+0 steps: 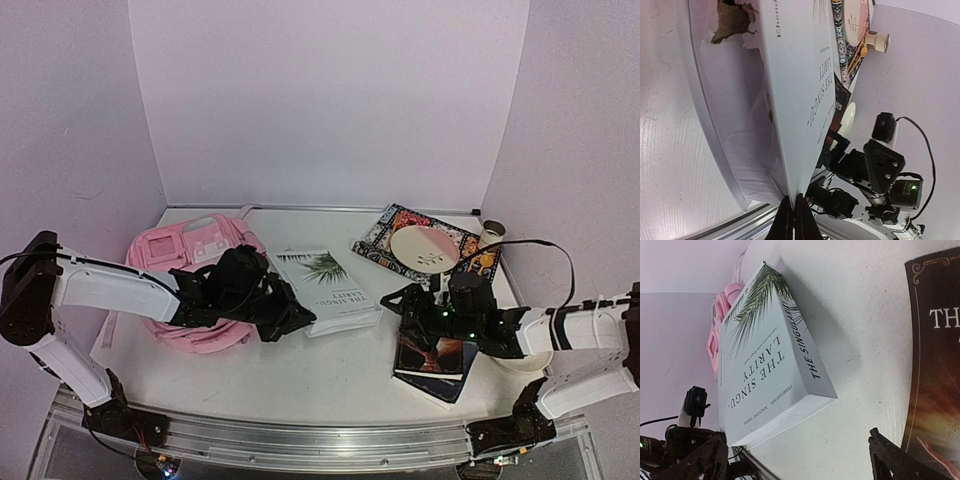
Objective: Pack the student bag
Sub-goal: Pass from the left arm to the right
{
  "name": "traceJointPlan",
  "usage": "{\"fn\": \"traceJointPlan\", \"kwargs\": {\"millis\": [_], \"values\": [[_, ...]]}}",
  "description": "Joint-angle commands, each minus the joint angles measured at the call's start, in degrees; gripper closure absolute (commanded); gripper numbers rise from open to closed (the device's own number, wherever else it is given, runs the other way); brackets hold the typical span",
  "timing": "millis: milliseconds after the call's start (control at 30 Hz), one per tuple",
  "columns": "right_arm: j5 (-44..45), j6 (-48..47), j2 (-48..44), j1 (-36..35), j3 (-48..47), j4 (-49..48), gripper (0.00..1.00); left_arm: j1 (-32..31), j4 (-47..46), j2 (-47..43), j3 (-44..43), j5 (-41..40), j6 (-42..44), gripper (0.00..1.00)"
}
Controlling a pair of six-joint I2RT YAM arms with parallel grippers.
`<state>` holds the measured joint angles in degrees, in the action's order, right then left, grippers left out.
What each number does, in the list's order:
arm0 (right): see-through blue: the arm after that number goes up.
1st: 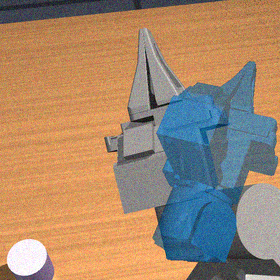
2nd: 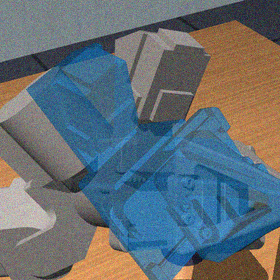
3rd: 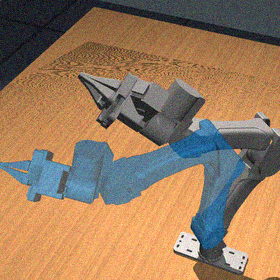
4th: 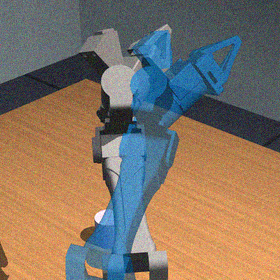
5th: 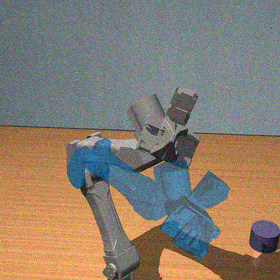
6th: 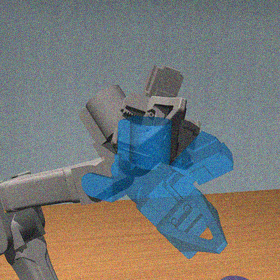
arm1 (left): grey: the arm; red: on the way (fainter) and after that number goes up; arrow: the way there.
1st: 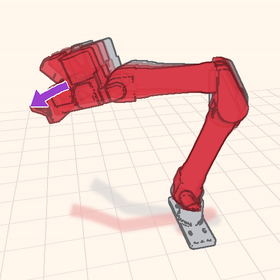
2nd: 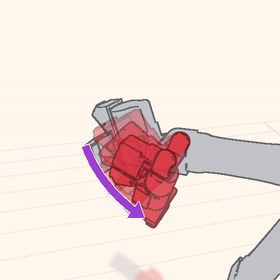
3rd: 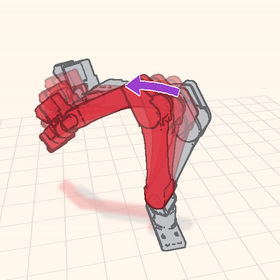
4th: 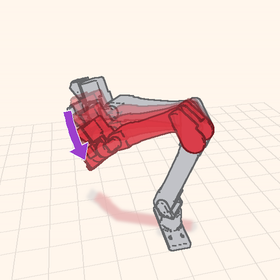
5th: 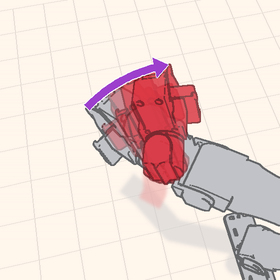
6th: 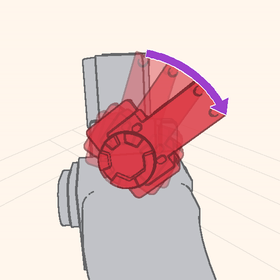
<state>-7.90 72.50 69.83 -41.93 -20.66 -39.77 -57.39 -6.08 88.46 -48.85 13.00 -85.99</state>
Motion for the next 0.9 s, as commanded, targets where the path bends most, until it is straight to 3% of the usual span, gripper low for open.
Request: {"fn": "traceJointPlan", "kwargs": {"millis": [0,500,867], "values": [[-1.64,6.82,2.78,-0.43,1.27,-13.58,0.02,0.17,-4.38,0.76,-6.42,-1.15,-0.93,1.0],[-0.11,14.14,20.59,-2.03,-5.86,-35.14,0.04,0.1,-7.01,5.28,-11.58,0.1,-4.26,1.0],[2.58,17.12,28.8,-2.74,-11.73,-42.51,0.2,-0.59,-12.74,5.54,-10.5,0.75,-8.61,1.0]]}}
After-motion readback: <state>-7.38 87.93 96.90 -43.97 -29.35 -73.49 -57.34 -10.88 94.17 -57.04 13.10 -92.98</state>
